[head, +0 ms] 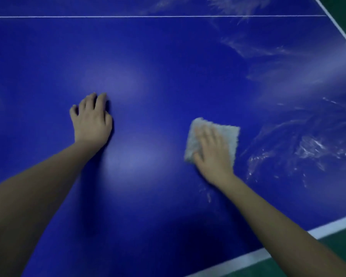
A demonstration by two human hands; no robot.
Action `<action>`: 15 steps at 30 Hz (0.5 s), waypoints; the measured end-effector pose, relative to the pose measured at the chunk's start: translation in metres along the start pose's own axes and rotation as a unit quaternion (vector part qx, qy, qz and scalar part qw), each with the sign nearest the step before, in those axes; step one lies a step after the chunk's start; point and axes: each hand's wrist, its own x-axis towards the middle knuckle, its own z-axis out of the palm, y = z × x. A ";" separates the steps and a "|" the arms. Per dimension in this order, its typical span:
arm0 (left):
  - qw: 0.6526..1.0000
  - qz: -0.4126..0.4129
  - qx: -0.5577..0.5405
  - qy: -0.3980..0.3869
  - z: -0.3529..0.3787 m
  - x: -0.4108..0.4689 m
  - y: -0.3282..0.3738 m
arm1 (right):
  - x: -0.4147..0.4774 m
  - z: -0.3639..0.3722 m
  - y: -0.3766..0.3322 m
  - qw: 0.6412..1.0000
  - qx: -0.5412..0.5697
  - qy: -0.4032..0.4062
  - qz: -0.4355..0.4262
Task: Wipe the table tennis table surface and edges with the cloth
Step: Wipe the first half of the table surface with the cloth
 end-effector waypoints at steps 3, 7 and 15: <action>0.999 0.025 -0.021 -0.035 -0.007 -0.019 0.012 | -0.041 -0.001 -0.008 0.991 0.037 -0.046 -0.117; 0.988 0.129 -0.013 -0.085 -0.010 -0.075 0.032 | -0.048 -0.017 0.033 0.990 0.082 0.056 0.101; 0.985 0.140 0.023 -0.098 0.002 -0.112 0.044 | -0.133 0.020 -0.072 0.988 0.095 -0.013 -0.121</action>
